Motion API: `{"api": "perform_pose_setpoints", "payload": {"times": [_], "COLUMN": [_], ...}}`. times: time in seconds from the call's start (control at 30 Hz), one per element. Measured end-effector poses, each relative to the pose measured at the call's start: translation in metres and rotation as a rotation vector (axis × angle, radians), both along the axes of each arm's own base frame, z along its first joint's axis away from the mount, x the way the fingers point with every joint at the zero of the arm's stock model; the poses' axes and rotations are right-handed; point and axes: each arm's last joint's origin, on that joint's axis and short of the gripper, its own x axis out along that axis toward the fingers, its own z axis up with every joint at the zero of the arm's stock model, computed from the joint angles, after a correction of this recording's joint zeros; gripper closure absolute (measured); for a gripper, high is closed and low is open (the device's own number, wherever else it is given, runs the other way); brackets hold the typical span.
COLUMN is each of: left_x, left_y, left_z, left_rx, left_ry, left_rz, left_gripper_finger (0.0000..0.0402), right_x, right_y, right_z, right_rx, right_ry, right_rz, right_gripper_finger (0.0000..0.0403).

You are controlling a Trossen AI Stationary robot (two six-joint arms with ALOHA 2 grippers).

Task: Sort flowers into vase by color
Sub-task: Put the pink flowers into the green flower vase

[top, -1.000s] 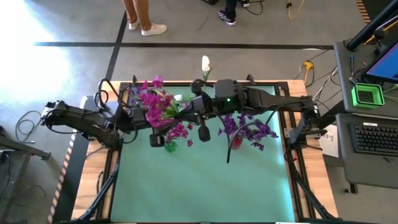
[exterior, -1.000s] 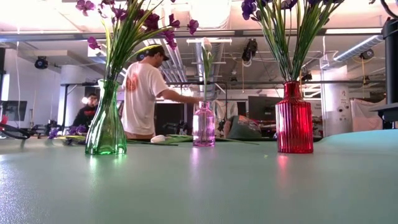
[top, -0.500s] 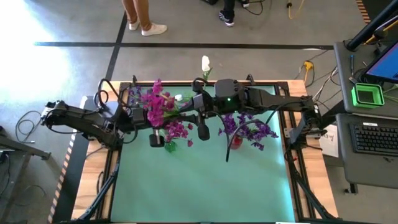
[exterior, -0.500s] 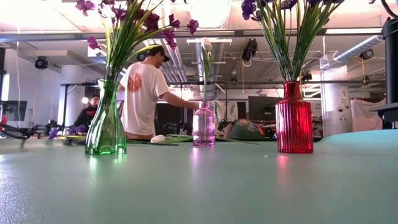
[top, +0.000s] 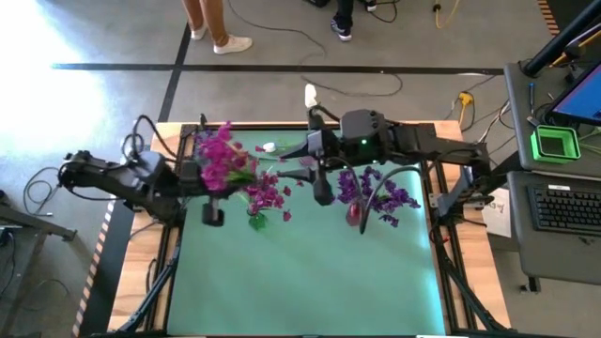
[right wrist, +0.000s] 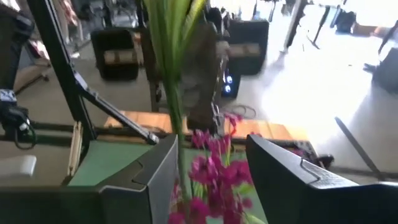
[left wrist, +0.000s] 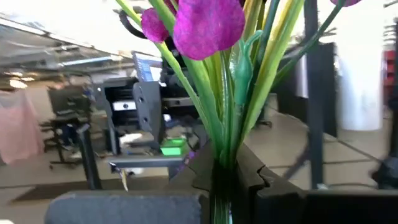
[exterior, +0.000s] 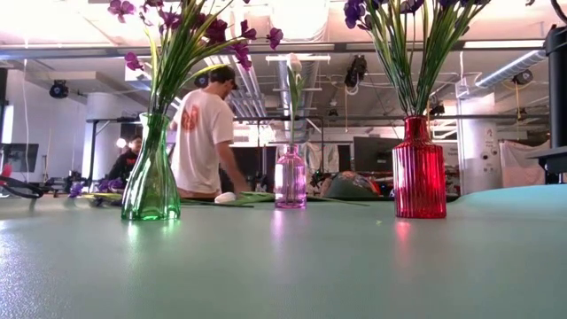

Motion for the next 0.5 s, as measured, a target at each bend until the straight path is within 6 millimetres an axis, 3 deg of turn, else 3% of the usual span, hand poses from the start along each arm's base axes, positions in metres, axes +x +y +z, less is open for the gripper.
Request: {"api": "perform_pose_setpoints", "payload": {"times": [0.27,0.5], "left_x": [-0.061,-0.101], "left_y": [0.006,0.02], "left_z": [0.017,0.027], "left_rx": [-0.127,-0.213], "left_ry": [-0.08,-0.184], "left_rz": [-0.099,-0.124], "left_gripper_finger": [0.0398,0.0398], "right_x": [-0.022,-0.023], "right_y": [-0.001,-0.001], "right_z": [0.018,0.019], "right_rx": [0.003,0.005], "right_ry": [0.013,0.012], "right_rz": [-0.031,-0.032], "right_gripper_finger": [0.022,0.022]}}
